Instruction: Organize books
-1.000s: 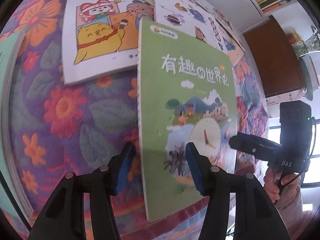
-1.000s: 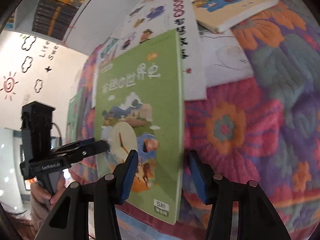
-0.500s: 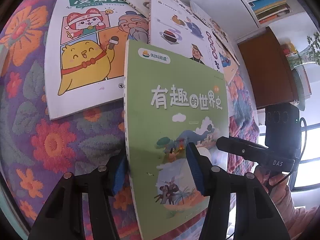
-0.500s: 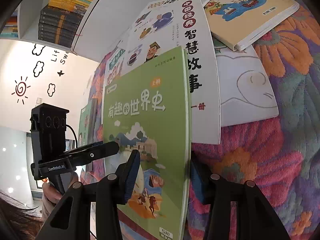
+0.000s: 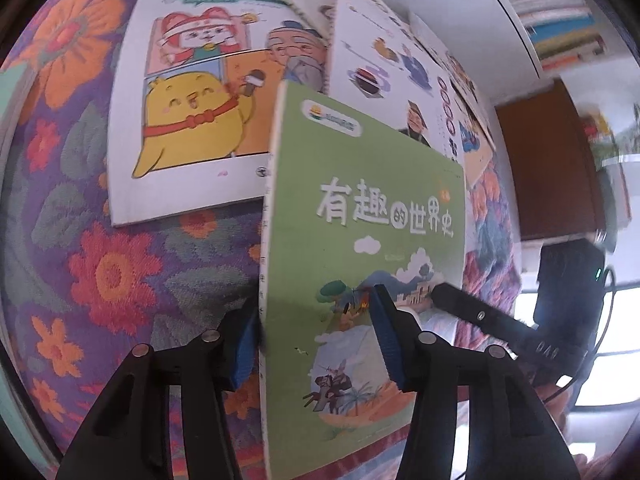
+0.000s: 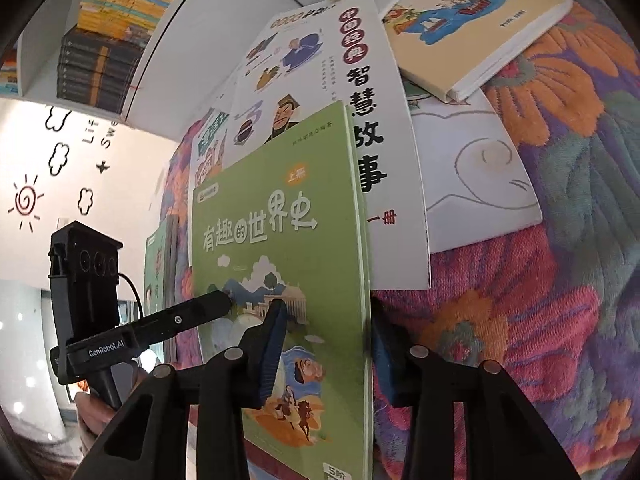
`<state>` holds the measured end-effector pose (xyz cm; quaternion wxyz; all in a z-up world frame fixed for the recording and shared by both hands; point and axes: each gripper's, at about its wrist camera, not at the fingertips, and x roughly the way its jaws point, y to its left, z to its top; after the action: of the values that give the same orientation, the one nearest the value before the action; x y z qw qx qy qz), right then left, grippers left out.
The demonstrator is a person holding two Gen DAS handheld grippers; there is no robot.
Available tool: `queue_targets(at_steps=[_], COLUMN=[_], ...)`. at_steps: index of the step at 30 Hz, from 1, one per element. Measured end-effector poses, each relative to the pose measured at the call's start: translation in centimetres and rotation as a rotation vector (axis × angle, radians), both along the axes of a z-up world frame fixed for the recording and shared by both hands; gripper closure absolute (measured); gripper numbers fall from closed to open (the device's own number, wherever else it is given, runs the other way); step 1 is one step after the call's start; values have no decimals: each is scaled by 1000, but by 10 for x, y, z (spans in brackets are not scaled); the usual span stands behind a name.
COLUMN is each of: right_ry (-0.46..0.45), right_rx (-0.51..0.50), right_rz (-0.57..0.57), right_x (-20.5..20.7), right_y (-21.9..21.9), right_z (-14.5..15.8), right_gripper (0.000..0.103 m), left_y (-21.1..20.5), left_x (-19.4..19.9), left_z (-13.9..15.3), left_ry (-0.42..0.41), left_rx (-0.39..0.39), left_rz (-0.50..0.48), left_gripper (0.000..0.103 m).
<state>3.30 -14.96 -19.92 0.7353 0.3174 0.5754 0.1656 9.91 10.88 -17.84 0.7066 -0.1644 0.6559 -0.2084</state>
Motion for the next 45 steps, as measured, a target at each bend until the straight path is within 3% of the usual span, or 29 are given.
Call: queue_targets(at_steps=[3,14,23,32,45], right_ry=[13,92,34,-24,-71], right_rx=[-16,24,10,-20,-8], right_rz=[-24,-51,-37,37,50], right_x=[-3,-21,-17,-19,-14], right_y=[3,10,23,48,90], right_z=[3,25,58,74,97], right_gripper=[65,79,79,80,80], left_y=[9,15,24,47,90], left_x=[-2,-20,-24,-27,-22], left_z=[0,16,42,57,80], left_ry=[26,36,-22,-64,-118], left_rx=[-22,32,40,29,31], left_rz=[46,38,30,26,34], left_gripper=[59,60,59,59,58])
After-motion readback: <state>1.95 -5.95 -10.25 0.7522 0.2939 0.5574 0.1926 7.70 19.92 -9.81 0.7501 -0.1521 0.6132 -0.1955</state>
